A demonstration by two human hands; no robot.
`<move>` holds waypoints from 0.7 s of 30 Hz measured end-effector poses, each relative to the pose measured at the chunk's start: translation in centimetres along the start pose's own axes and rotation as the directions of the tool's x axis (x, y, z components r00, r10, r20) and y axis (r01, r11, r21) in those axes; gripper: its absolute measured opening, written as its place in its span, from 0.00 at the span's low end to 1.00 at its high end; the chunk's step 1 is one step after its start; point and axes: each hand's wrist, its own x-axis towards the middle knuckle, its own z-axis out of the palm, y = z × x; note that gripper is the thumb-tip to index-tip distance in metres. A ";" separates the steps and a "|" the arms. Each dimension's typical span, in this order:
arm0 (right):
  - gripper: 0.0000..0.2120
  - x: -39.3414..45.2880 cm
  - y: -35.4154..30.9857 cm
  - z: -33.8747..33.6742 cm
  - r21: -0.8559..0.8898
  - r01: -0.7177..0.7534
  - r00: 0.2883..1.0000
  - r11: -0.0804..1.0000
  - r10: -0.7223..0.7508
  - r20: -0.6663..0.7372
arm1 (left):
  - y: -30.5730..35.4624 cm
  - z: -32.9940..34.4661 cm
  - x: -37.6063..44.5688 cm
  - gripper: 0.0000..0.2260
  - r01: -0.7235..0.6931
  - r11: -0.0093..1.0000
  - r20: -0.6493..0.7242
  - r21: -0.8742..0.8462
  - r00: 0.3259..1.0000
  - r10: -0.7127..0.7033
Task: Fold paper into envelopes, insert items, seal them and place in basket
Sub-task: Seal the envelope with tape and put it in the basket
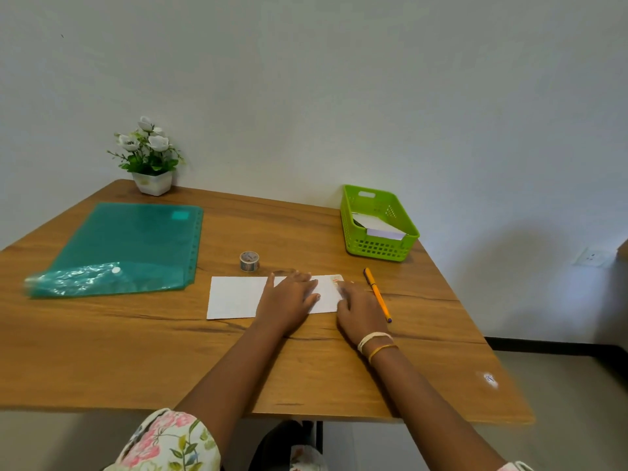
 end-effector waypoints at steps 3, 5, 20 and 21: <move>0.16 -1.8 -1.6 0.1 -0.035 -0.087 0.993 0.996 0.084 -0.082 | 0.8 -0.1 -0.5 0.20 0.052 0.998 -0.042 0.037 0.998 -0.050; 0.19 -2.0 -2.2 0.6 -0.159 -0.067 0.998 0.985 0.067 -0.004 | 1.5 0.0 -0.8 0.20 0.109 0.994 -0.050 0.027 0.993 -0.107; 0.21 0.4 -3.0 0.7 -0.012 -0.097 0.969 0.995 0.097 0.226 | 1.1 -4.7 -2.3 0.33 0.568 0.810 0.054 0.144 0.813 -0.579; 0.21 0.4 -3.0 0.7 0.003 -0.094 0.970 0.996 0.091 0.225 | 0.9 -4.9 -2.3 0.33 0.579 0.805 0.077 0.129 0.803 -0.591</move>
